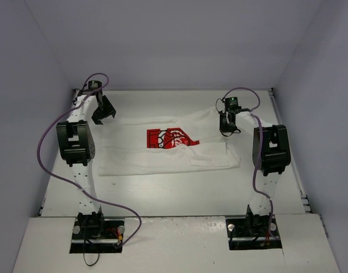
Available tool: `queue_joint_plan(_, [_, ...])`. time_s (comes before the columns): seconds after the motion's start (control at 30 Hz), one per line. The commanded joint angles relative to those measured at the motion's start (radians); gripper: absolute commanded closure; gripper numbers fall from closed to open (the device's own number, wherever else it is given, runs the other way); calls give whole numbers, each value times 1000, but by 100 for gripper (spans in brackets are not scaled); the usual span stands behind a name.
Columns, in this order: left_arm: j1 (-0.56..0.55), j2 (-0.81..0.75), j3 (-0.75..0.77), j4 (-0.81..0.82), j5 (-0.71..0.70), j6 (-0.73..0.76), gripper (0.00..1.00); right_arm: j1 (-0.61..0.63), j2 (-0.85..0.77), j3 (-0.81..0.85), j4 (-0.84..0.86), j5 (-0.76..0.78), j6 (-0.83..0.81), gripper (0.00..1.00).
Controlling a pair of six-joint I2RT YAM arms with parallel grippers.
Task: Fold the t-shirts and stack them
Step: Grap the side of the flattened tshirt furthest away from the robot with both arms
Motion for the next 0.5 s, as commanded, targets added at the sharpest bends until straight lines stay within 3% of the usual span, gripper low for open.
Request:
queue_joint_plan(0.0, [8, -9, 42, 0, -46, -12, 42, 12, -46, 40, 19, 15, -4, 98])
queue_joint_plan(0.17, [14, 13, 55, 2, -52, -35, 42, 13, -40, 35, 19, 7, -8, 100])
queue_joint_plan(0.33, [16, 30, 85, 3, -58, -43, 50, 14, -38, 34, 20, 8, -12, 100])
queue_joint_plan(0.47, [16, 30, 96, 2, -68, -44, 68, 14, -41, 35, 21, 8, -14, 100])
